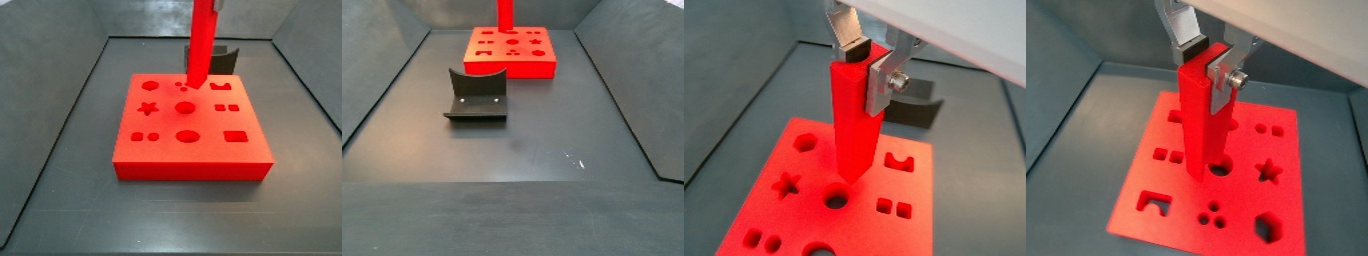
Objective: Insert the arch object.
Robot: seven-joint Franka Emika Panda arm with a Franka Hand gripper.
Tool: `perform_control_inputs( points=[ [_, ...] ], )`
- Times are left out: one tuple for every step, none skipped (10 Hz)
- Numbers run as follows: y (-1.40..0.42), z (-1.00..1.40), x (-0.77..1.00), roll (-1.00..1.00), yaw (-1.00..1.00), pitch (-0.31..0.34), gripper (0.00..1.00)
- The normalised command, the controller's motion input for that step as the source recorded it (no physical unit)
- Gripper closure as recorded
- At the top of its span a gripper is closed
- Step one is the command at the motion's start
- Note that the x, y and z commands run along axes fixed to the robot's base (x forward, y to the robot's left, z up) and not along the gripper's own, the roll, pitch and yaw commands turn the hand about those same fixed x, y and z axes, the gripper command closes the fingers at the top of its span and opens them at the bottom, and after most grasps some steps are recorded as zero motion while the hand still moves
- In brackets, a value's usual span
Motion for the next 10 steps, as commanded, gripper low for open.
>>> perform_control_inputs(
  points=[
    [0.01,-0.11,0.32,-0.18,-0.84,0.0,1.0],
    [0.01,-0.13,0.33,-0.19,-0.83,0.0,1.0],
    [0.03,-0.19,0.34,-0.17,-0.81,0.021,1.0],
    [0.11,-0.23,0.33,-0.11,-0.78,0.054,1.0],
    [0.15,-0.21,0.34,-0.1,-0.75,0.066,1.0],
    [0.18,-0.18,0.35,-0.07,-0.73,0.07,1.0],
    [0.22,-0.07,0.39,-0.06,-0.71,0.057,1.0],
    [0.24,0.0,0.43,-0.06,-0.7,0.031,1.0],
    [0.28,0.0,0.47,-0.06,-0.67,0.01,1.0],
    [0.29,0.0,0.45,-0.03,-0.68,0.019,1.0]
  ],
)
